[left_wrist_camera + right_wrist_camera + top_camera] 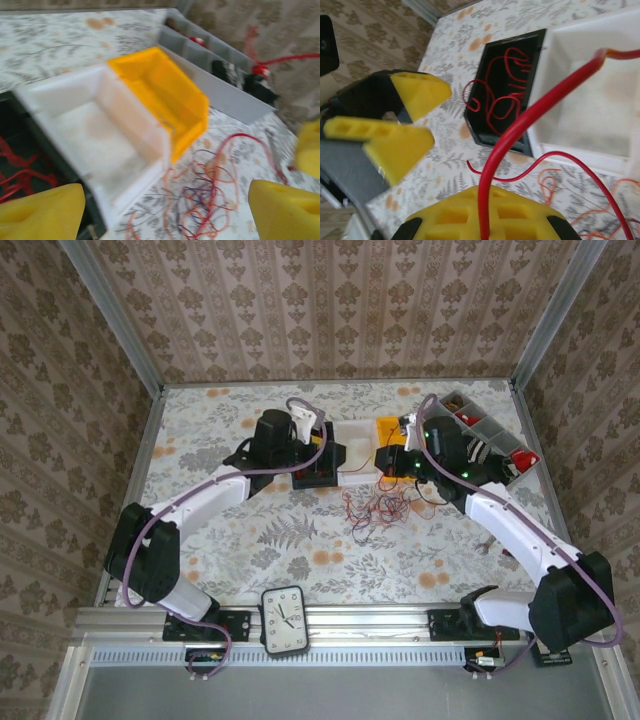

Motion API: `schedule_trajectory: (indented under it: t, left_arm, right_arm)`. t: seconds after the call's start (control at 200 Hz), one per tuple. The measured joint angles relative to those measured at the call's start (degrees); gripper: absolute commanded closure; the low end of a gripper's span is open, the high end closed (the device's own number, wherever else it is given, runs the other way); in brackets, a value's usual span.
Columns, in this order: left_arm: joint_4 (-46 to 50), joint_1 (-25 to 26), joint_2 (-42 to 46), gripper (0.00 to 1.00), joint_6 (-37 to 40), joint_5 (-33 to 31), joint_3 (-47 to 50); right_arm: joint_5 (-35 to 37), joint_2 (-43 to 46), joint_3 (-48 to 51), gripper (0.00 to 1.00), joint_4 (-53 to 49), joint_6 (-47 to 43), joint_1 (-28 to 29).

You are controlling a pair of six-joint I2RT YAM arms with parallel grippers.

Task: Untangle the cables

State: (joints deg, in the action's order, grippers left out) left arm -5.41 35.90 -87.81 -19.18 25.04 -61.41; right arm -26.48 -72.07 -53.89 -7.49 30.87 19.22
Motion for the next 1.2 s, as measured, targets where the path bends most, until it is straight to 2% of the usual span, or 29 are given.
schedule_trajectory:
  t: [0.17, 0.435, 0.705, 1.04, 1.2]
  left_arm:
    - [-0.4, 0.8, 0.3, 0.09, 3.1, 5.4, -0.5]
    - [0.0, 1.7, -0.5, 0.09, 5.5, 9.5, -2.7]
    - [2.5, 3.3, -3.7, 0.13, 6.7, 14.2, -6.5]
    - [2.8, 3.8, -4.3, 0.17, 6.9, 17.0, -7.1]
    - [3.0, 3.9, -4.3, 0.26, 6.8, 17.6, -7.2]
  right_arm:
    - [-4.9, -1.2, -1.2, 0.97, 2.8, 2.6, -0.3]
    - [-9.0, -1.2, -1.7, 0.97, 7.7, 6.9, -1.8]
    - [-9.6, -1.2, -1.7, 0.97, 9.3, 8.8, -2.0]
    - [-9.6, -3.6, -1.7, 0.97, 13.4, 12.6, -2.0]
    - [-9.2, -6.7, -1.9, 0.97, 14.4, 14.5, -2.0]
